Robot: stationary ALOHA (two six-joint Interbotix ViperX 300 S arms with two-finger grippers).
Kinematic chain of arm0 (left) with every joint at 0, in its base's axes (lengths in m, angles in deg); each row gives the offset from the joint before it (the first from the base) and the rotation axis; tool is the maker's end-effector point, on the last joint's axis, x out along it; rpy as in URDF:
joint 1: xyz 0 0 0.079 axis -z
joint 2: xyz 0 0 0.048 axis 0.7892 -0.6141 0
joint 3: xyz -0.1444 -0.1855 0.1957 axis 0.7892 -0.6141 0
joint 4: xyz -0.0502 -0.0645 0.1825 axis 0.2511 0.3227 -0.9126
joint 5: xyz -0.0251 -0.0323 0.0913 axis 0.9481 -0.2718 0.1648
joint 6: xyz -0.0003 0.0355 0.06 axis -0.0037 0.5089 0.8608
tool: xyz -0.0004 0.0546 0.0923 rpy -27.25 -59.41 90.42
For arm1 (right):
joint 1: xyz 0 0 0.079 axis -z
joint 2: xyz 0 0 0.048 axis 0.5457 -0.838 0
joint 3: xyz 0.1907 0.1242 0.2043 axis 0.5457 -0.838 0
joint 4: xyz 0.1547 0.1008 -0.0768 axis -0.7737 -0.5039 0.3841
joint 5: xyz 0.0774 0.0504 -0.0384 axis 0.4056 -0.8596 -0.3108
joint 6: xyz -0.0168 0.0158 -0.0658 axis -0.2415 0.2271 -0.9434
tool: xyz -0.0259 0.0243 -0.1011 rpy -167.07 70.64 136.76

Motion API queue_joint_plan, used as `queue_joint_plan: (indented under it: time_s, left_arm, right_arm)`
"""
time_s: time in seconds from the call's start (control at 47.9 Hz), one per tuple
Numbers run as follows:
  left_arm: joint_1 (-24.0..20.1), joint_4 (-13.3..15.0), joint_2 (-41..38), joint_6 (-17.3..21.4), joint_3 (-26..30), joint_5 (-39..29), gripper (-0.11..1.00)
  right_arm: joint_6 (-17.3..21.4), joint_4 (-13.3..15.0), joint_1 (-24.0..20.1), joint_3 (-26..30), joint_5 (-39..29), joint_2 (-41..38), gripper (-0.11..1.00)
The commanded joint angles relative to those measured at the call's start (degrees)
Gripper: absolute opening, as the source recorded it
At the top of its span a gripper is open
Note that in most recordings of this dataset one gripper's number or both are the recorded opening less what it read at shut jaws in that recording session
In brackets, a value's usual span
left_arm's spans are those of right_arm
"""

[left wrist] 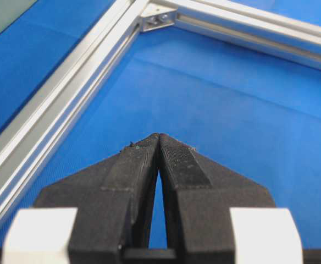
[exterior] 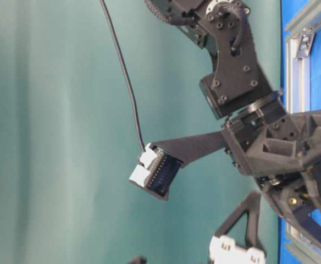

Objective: Insert the wire through the string loop located on the left side.

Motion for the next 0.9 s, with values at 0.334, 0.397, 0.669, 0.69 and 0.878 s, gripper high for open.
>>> queue_joint_plan:
  time_s: [0.334,0.397,0.669,0.69,0.878]
  left_arm:
    - [0.4,-0.2,13.4,-0.5,-10.5,-6.2,0.0]
    - [0.4,-0.2,14.2,-0.5,-10.5,-8.6,0.0]
    - [0.5,-0.2,15.6,-0.6,-11.0,-9.5,0.0]
    - [0.6,-0.2,15.6,-0.7,-11.0,-9.5,0.0]
    - [6.2,-0.2,16.9,-1.9,-11.1,-9.3,0.0]
  right_arm:
    - [0.1,0.0,0.1,0.7,0.2,1.1,-0.04]
    - [0.1,0.0,0.1,0.7,0.2,1.1,-0.04]
    - [0.1,0.0,0.0,0.5,0.2,1.1,-0.04]
    - [0.1,0.0,0.0,0.4,0.1,1.1,-0.04]
    - [0.1,0.0,-0.2,0.4,-0.3,1.1,-0.04]
